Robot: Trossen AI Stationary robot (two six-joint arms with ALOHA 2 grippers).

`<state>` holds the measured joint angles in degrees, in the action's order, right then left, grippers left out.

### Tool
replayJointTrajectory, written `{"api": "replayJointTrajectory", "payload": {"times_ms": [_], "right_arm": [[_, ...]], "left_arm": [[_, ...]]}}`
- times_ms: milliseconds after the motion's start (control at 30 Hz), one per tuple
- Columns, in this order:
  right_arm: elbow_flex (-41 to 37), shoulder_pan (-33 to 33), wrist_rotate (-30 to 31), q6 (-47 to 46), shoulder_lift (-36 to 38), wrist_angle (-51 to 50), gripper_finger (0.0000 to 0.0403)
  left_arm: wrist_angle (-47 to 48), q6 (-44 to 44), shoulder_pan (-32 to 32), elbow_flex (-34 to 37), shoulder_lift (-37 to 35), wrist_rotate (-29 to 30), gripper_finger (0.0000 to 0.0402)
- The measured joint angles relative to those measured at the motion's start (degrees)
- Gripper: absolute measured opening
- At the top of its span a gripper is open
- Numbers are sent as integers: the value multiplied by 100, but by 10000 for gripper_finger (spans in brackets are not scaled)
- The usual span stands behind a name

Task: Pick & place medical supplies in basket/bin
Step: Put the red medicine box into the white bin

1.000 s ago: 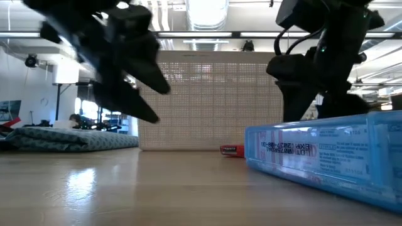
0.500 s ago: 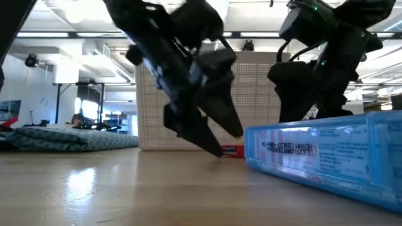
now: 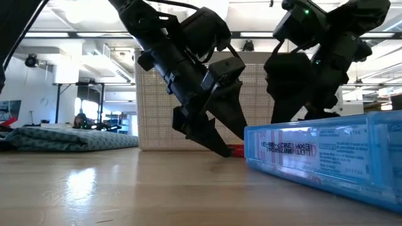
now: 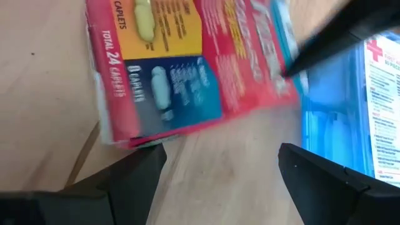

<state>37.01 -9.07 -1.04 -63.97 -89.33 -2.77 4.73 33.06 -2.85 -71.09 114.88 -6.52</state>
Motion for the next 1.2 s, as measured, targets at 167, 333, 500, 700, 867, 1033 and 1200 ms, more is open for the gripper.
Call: {"api": "replayJointTrajectory", "payload": {"times_ms": [167,333,500,700,867,1033,1200], "right_arm": [[1,172,-441,81,-10,321,297],[0,226,-480,-64,-10,366,239],[0,237,-446,-377,-8,353,176],[0,233,-376,-504,-3,290,93],[0,233,-282,-462,3,289,32],[5,233,-203,-460,3,283,10],[123,216,-181,-444,10,297,9]], "left_arm": [[-15,0,15,13,6,11,301],[-17,0,17,17,8,22,301],[-23,-88,17,35,9,42,301],[-20,-149,17,37,12,50,301],[0,-149,26,39,12,68,301],[10,-146,26,42,12,83,301],[171,-147,10,57,-114,112,301]]}}
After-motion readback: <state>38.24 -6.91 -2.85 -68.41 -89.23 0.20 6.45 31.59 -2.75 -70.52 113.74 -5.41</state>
